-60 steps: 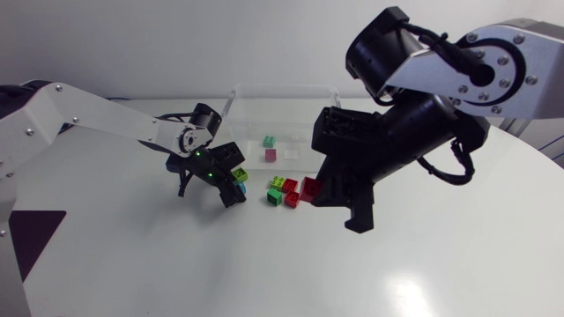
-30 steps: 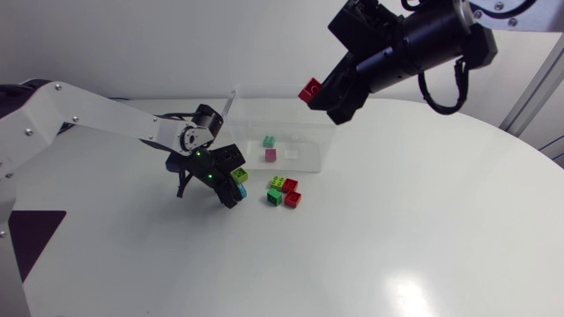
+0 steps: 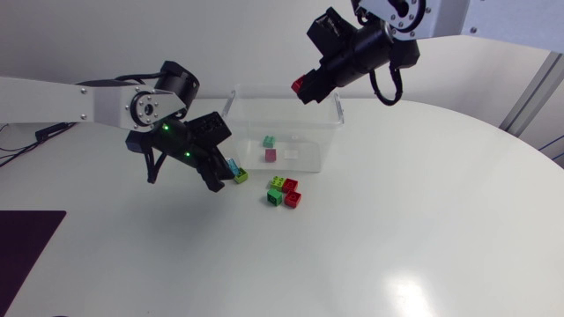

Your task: Place the duplo bricks in the container

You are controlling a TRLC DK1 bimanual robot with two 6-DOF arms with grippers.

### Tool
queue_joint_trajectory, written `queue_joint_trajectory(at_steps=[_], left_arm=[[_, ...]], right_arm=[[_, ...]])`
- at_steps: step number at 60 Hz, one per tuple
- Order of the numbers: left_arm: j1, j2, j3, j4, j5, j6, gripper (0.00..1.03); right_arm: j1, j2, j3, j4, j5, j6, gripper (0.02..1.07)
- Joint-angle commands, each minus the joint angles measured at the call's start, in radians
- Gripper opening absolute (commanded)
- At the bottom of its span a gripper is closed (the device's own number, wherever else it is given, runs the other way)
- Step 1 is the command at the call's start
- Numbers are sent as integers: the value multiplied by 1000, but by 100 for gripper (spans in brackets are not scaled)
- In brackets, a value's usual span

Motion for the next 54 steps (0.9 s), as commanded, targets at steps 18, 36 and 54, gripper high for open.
queue_joint_trajectory(at_steps=[18,36,54], left_arm=[[-4,-75,139,-57,22,-74,32],[10,-57,311,-27,36,-169,35],[19,137,490,44,35,-243,36]], right_arm=[[-55,140,35,58,49,66,27],[-79,151,55,56,89,86,93],[-79,-25,-72,59,89,84,97]])
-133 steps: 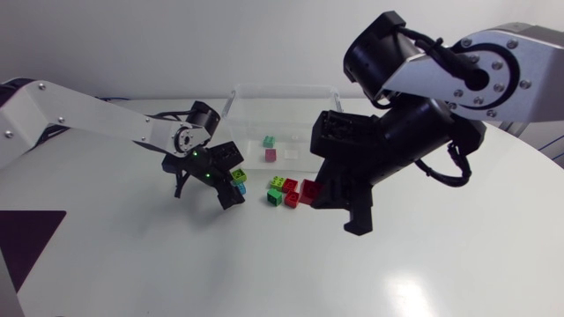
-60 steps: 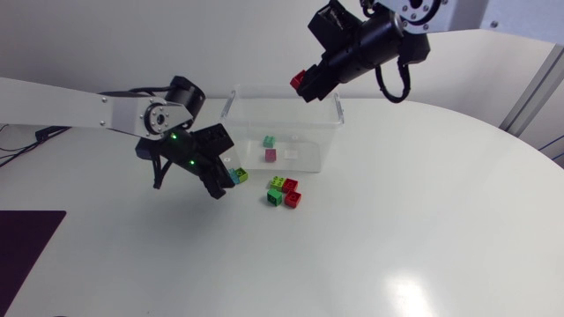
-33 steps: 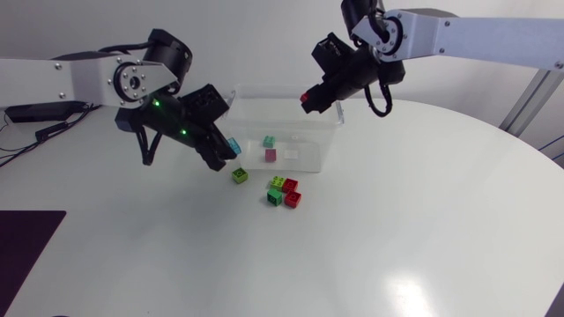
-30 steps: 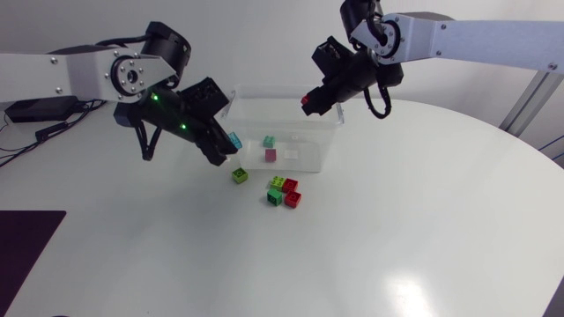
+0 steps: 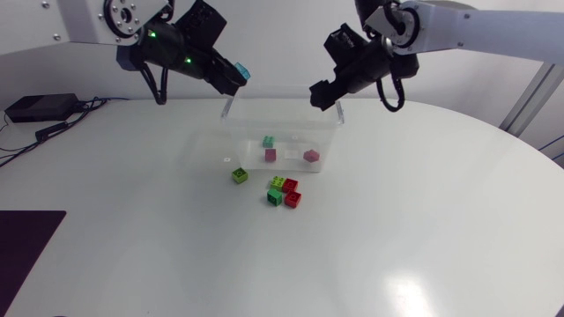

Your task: Place the duplo bricks in the container

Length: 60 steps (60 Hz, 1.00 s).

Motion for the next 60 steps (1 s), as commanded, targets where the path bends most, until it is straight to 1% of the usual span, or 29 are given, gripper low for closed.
queue_joint_trajectory(at_steps=[1,14,19,23,34,39,44,52,60], left_arm=[[2,94,59,5,8,-36,36],[4,221,171,34,-11,-82,38],[2,260,199,42,-26,-88,44],[0,281,213,43,-32,-88,50],[4,320,251,45,-40,-97,85],[2,313,246,45,-40,-97,93],[2,287,237,45,-41,-101,97],[7,215,199,45,-44,-112,97],[7,99,94,45,-44,-109,97]], right_arm=[[-1,-89,-71,8,2,20,97],[46,-236,-284,20,-21,-3,97],[74,-282,-359,30,-23,-6,97],[100,-309,-408,34,-30,-11,97],[183,-342,-539,63,-36,-20,96],[206,-332,-592,102,-38,-26,96],[214,-298,-629,137,-52,-37,96],[214,-240,-649,172,-73,-52,96],[212,-174,-661,214,-84,-74,96]])
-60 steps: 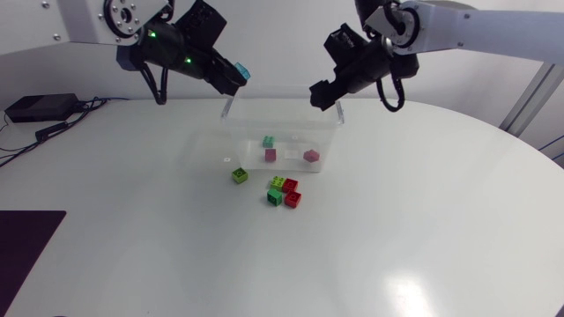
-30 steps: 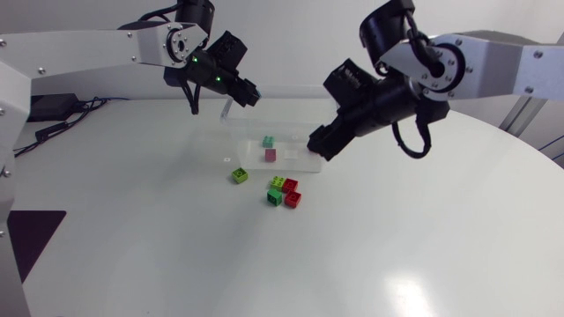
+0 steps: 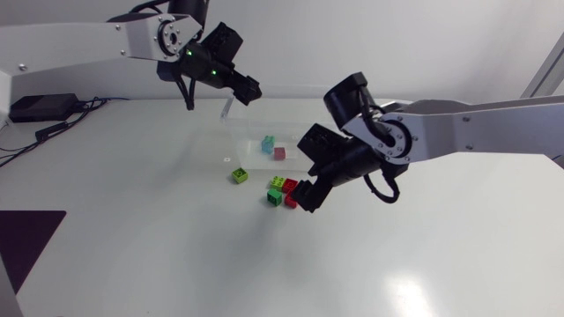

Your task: Place the duplo bricks in the container

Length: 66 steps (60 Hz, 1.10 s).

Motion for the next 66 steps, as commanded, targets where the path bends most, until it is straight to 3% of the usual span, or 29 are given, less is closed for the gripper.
queue_joint_trajectory(at_steps=[1,27,41,57,66], left_arm=[[6,-122,-71,9,2,-21,97],[-5,-451,-490,-43,19,69,97],[-40,-471,-674,-37,19,108,97],[-72,-435,-723,-28,19,111,96],[-89,-394,-726,-26,19,111,96]], right_arm=[[2,58,-31,26,-11,-31,96],[-10,233,9,87,-9,-75,93],[-28,287,60,86,-9,-89,88],[-25,353,138,64,-8,-95,88],[-27,384,169,38,-11,-112,69]])
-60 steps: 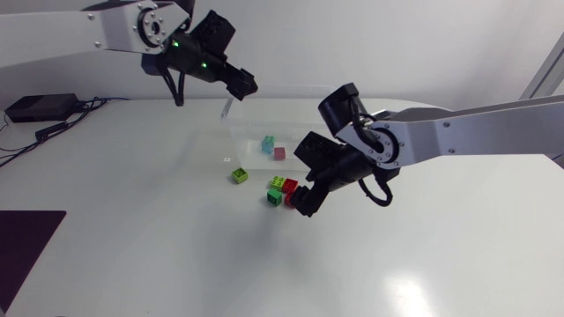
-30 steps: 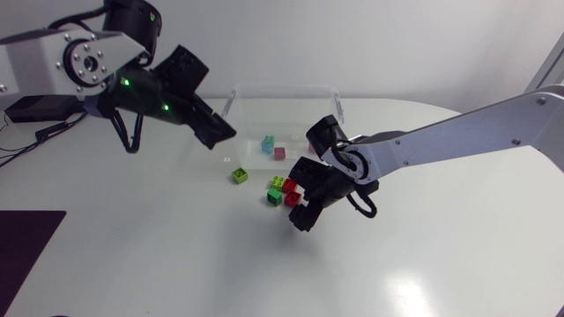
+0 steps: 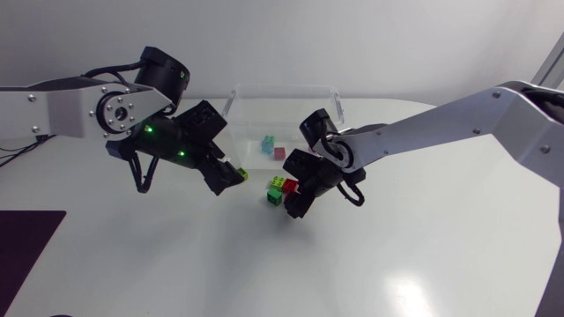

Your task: Place the duplo bricks in the container

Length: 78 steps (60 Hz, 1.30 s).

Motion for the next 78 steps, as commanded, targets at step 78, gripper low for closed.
queue_joint_trajectory(at_steps=[78], left_arm=[[-204,406,191,77,-105,-195,96]], right_arm=[[-141,-599,-140,-157,-37,5,25]])
